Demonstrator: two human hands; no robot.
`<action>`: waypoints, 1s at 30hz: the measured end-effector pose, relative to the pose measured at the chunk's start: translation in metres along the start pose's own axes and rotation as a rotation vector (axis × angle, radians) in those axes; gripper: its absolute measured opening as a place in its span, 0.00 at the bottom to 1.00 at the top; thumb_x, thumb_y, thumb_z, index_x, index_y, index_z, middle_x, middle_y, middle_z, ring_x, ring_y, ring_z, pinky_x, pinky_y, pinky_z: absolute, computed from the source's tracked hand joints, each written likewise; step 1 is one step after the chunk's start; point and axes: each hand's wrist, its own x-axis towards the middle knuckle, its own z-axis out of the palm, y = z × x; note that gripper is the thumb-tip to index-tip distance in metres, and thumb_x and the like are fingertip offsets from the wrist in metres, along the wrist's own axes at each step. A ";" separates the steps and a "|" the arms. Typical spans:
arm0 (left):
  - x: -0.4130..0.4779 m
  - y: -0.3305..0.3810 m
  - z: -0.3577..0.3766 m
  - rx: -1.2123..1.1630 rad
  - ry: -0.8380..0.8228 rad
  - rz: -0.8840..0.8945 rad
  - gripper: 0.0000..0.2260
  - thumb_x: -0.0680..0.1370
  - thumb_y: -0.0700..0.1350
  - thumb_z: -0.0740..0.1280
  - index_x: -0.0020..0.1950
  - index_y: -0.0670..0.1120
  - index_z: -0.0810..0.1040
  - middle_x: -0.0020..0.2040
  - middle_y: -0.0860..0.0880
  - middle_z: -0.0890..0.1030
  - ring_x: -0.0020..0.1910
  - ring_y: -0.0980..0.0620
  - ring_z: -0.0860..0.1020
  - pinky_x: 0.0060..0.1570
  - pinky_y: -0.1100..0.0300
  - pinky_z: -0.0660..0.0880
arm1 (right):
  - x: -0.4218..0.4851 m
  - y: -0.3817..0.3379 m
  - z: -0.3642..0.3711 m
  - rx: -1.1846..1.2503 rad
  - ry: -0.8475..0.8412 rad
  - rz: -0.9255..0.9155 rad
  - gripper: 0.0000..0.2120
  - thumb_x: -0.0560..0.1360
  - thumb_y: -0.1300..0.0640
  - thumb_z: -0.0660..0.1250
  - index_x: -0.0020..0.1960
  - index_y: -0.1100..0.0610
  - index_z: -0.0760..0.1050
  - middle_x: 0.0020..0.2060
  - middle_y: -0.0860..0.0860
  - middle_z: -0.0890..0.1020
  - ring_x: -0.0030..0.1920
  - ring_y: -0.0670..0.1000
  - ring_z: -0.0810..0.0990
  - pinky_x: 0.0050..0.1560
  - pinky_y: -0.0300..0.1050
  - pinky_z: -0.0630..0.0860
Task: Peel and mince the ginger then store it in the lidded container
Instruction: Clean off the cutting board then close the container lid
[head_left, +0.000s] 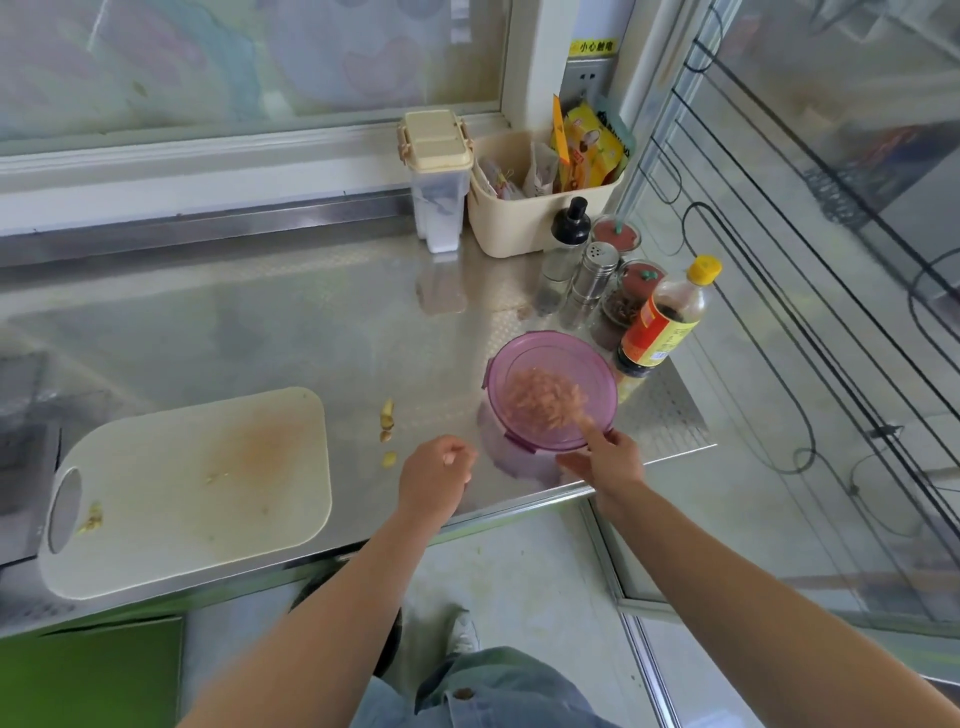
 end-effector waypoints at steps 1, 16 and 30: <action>-0.003 -0.003 -0.006 0.015 0.004 0.004 0.08 0.68 0.54 0.62 0.37 0.53 0.78 0.38 0.49 0.84 0.41 0.47 0.83 0.47 0.44 0.79 | 0.000 -0.001 0.004 0.029 0.024 0.014 0.18 0.72 0.47 0.74 0.45 0.62 0.73 0.34 0.57 0.80 0.29 0.53 0.81 0.42 0.50 0.82; -0.052 -0.148 -0.189 0.353 0.566 -0.118 0.09 0.79 0.41 0.61 0.52 0.46 0.81 0.48 0.46 0.80 0.48 0.45 0.77 0.44 0.57 0.69 | -0.122 0.076 0.176 -0.786 -0.633 -0.506 0.05 0.77 0.62 0.63 0.51 0.57 0.76 0.41 0.53 0.81 0.40 0.50 0.80 0.46 0.49 0.78; -0.078 -0.239 -0.298 0.657 0.349 0.061 0.17 0.78 0.39 0.63 0.67 0.45 0.73 0.72 0.44 0.67 0.70 0.42 0.64 0.66 0.49 0.68 | -0.142 0.170 0.242 -1.473 -0.519 -0.998 0.33 0.79 0.47 0.61 0.79 0.53 0.51 0.79 0.49 0.48 0.78 0.50 0.48 0.76 0.49 0.51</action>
